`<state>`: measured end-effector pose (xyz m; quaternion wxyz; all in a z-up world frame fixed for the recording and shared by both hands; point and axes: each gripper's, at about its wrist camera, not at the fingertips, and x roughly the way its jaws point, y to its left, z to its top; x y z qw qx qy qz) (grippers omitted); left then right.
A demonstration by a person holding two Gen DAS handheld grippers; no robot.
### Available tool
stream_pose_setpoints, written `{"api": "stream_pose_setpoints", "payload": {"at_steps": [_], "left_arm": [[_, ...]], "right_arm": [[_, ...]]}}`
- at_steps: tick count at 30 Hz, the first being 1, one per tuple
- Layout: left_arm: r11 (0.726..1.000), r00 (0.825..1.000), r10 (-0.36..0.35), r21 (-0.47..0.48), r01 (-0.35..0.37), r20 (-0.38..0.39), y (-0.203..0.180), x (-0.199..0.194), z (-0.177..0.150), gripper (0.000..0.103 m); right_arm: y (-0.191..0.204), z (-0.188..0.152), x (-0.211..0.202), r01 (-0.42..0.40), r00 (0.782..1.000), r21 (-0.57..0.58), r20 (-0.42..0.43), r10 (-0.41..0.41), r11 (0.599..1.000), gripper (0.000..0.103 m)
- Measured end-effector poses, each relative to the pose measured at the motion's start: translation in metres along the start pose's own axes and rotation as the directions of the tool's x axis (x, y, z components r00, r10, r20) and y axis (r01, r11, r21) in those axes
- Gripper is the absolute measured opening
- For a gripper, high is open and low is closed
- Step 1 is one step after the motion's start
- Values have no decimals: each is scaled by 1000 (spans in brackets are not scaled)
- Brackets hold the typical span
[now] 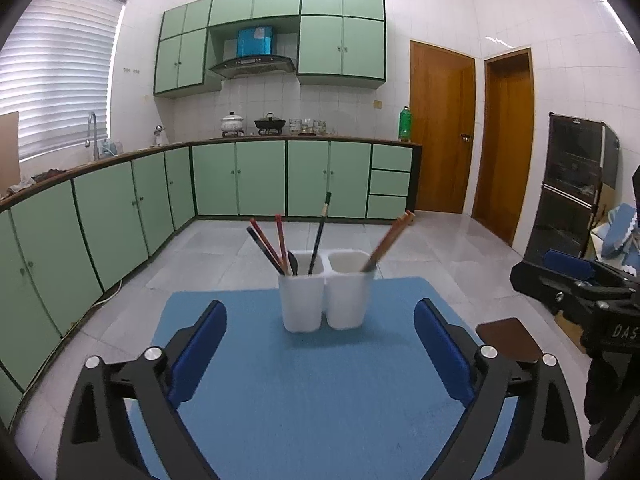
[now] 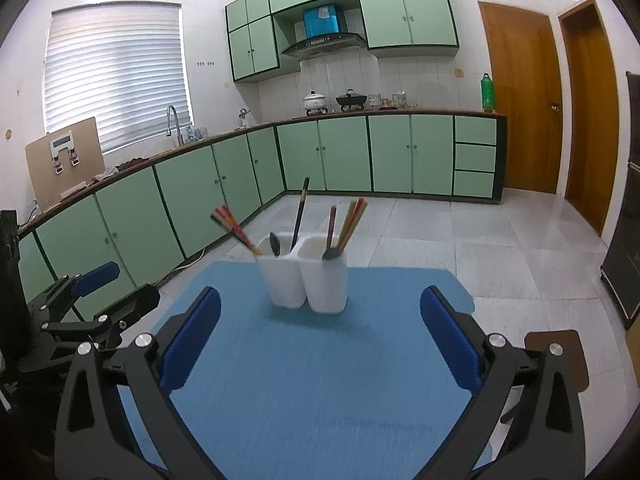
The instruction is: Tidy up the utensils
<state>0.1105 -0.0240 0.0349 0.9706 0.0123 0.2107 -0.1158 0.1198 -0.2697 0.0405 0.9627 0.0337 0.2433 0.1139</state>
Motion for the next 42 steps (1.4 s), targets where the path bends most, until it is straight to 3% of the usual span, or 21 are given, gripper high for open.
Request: {"api": "stream_pose_setpoints", "payload": {"at_steps": [14,42], "left_arm": [[1000,1000,11,-12,-11,-12,-9,-41,-23,97],[999,999,40,-14,-39,36,-10,-71,-30,97]], "right_arm": [[23,-37,-41,10,1000,-71,-3,-11,997,97],[33,-41,-61,0,1000,-84,25,2,996,97]]}}
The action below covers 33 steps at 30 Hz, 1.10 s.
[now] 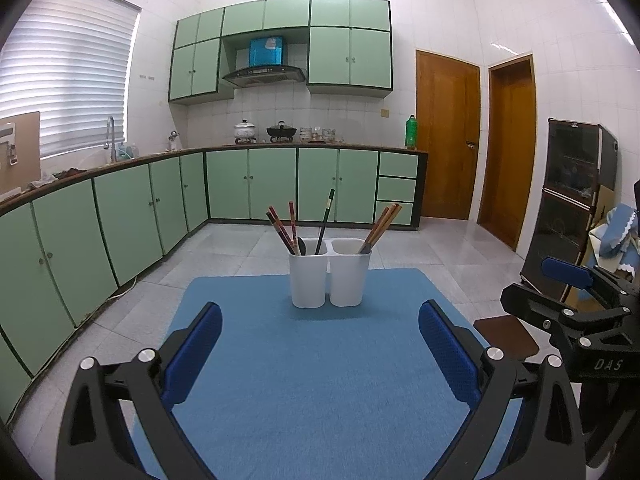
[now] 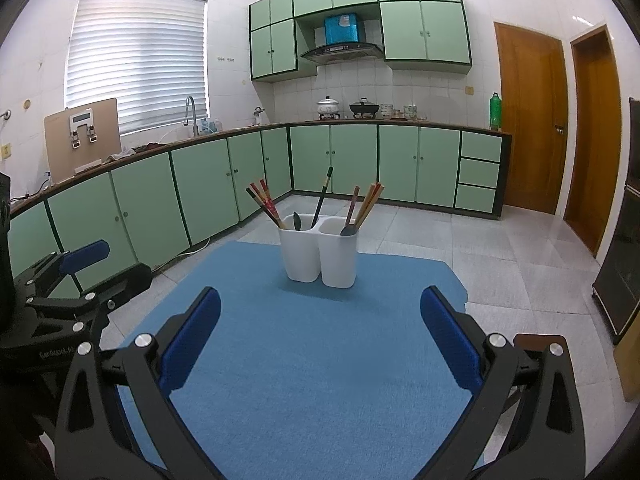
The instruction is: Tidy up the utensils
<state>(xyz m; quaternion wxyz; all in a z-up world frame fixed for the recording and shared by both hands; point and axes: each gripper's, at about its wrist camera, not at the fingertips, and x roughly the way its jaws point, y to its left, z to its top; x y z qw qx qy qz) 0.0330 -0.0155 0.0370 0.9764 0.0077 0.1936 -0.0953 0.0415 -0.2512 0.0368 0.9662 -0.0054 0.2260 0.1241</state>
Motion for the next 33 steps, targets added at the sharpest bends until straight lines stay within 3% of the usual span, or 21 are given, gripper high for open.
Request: {"api": "stream_pose_setpoints", "payload": {"at_steps": [33], "left_arm": [[1000,1000,7,-4,-7,0,2,-2,-2,97]], "right_arm": [[-1,2,-2,-2,1000,2,-8,2,1000,97]]}}
